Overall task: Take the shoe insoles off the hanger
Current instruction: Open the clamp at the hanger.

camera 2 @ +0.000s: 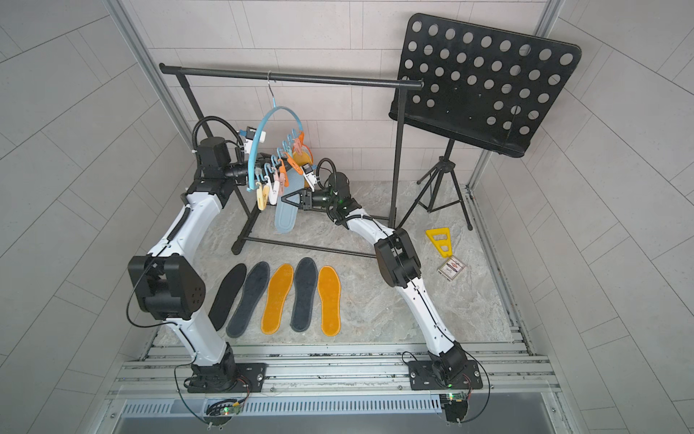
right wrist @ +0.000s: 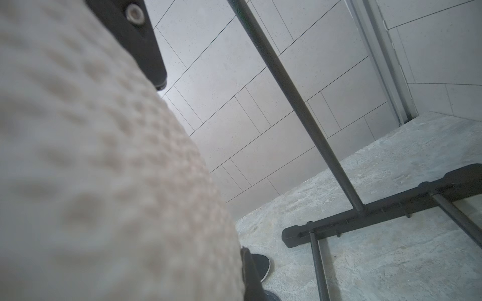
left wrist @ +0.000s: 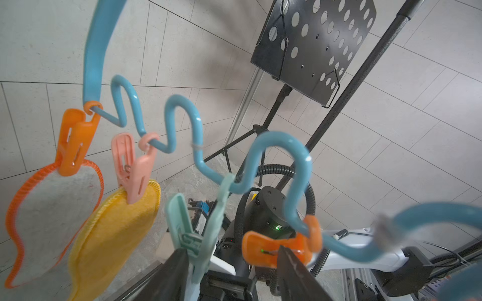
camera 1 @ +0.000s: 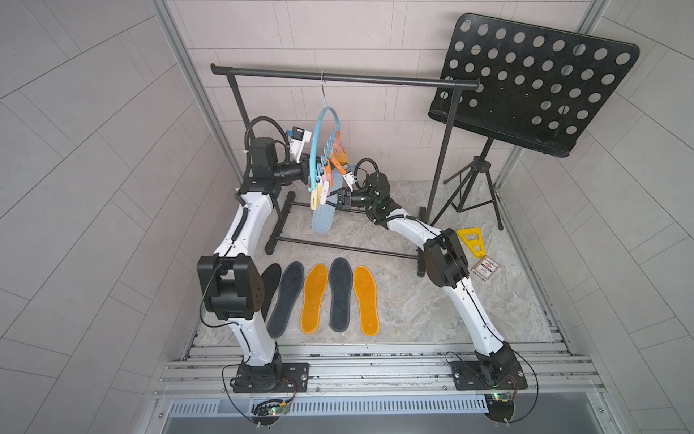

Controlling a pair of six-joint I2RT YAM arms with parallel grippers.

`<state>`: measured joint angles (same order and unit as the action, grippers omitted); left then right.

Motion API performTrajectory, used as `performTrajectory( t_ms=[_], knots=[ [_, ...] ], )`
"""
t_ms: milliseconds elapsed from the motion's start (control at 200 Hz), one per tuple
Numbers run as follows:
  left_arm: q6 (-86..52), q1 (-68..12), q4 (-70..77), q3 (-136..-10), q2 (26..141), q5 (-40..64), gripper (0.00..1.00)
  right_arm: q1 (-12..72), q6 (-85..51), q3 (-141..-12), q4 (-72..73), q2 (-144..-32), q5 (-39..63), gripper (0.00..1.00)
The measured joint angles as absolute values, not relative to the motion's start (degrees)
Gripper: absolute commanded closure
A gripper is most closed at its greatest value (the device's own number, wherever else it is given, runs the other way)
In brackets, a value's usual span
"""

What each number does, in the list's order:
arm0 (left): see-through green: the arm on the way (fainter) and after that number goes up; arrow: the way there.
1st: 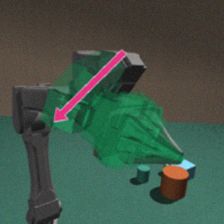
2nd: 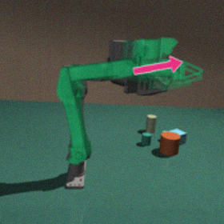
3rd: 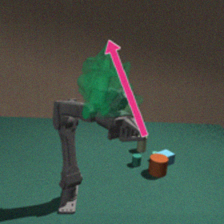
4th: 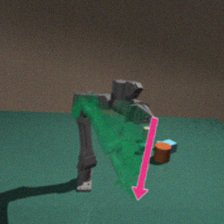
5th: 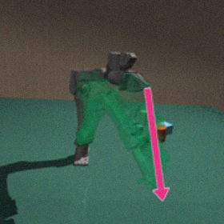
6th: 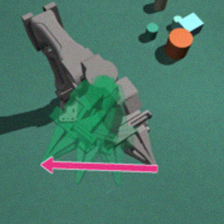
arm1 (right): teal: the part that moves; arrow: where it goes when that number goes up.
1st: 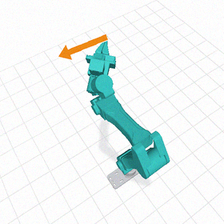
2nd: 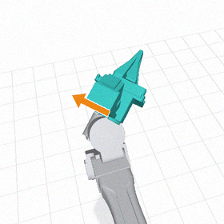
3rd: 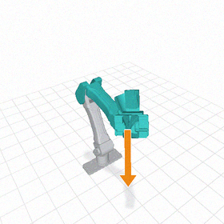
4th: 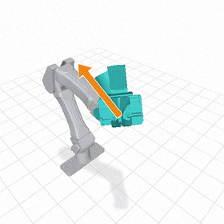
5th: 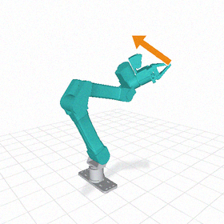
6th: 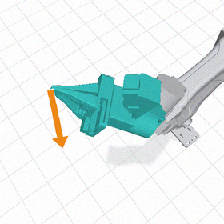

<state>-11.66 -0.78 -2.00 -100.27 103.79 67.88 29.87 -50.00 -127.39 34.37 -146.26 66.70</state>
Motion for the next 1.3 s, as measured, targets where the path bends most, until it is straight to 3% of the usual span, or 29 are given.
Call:
performTrajectory(
  t_ms=[465, 746, 866, 1296],
  knots=[
    [-14.31, -2.24, 1.96, -102.89, 107.0, 66.7, 0.54, 29.34, -50.09, -126.72, 34.46, -145.47, 66.15, 1.0],
    [-16.82, -2.55, 4.95, -102.91, 107.85, 66.39, 0.72, 29.21, -50.19, -126.06, 34.5, -144.86, 65.69, 1.0],
    [-17.93, -2.79, 6.24, -102.96, 107.96, 66.19, 0.86, 29.21, -50.19, -126.06, 34.68, -144.84, 65.67, 1.0],
    [-20.16, -3.42, 9.91, -103.04, 108.01, 65.98, 1.0, 29.41, -48.71, -125.29, 32.77, -144.49, 65.36, 1.0]
  ],
)
